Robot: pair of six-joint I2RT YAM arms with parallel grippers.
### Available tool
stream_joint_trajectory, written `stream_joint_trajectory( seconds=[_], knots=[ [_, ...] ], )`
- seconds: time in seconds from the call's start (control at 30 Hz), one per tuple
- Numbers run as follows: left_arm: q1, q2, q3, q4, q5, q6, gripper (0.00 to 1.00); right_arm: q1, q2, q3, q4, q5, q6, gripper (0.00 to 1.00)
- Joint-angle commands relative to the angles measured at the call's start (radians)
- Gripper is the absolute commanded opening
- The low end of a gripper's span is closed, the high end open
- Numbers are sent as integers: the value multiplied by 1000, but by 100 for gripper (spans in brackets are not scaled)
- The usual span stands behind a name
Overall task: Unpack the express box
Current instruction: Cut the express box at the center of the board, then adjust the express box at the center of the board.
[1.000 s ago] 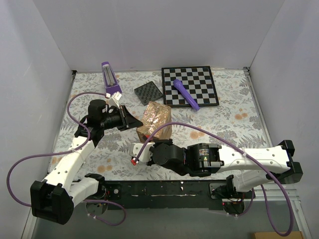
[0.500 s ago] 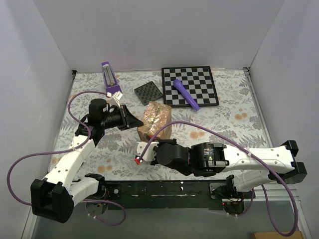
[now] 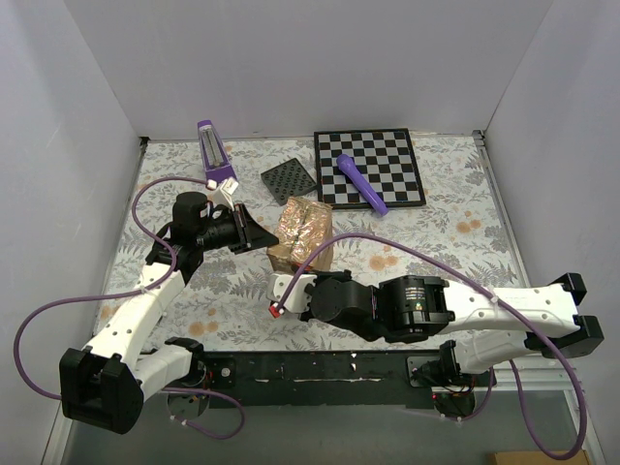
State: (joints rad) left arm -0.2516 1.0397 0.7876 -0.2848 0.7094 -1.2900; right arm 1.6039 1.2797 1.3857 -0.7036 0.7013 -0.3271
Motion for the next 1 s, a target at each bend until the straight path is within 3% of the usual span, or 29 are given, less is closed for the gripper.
stream_joint_trajectory(
  seconds=[0.0,0.1,0.3,0.57,0.67,0.7,0.77,0.83,0.97],
  knots=[
    [11,-7,22,-8,-37,23,0,-7,-49,41,-183,101,23,1],
    [11,-6,21,-7,-31,18,0,-7,-59,67,-168,81,26,1],
    [11,-6,18,1,-21,9,0,-4,-86,99,30,24,-24,1],
    [11,-18,24,52,2,-23,2,-6,-195,-28,510,-33,-66,1],
    [11,-17,30,81,22,-41,18,-7,-226,-102,645,10,-63,1],
    [11,-15,32,85,36,-46,39,-9,-232,-118,686,59,-63,1],
    [11,-13,41,90,42,-54,52,-15,-230,-149,694,124,-56,1],
    [11,-21,50,96,44,-58,61,-32,-223,-166,694,178,-40,1],
    [11,-44,50,130,32,-81,69,-71,-217,-197,685,224,8,1]
  ],
)
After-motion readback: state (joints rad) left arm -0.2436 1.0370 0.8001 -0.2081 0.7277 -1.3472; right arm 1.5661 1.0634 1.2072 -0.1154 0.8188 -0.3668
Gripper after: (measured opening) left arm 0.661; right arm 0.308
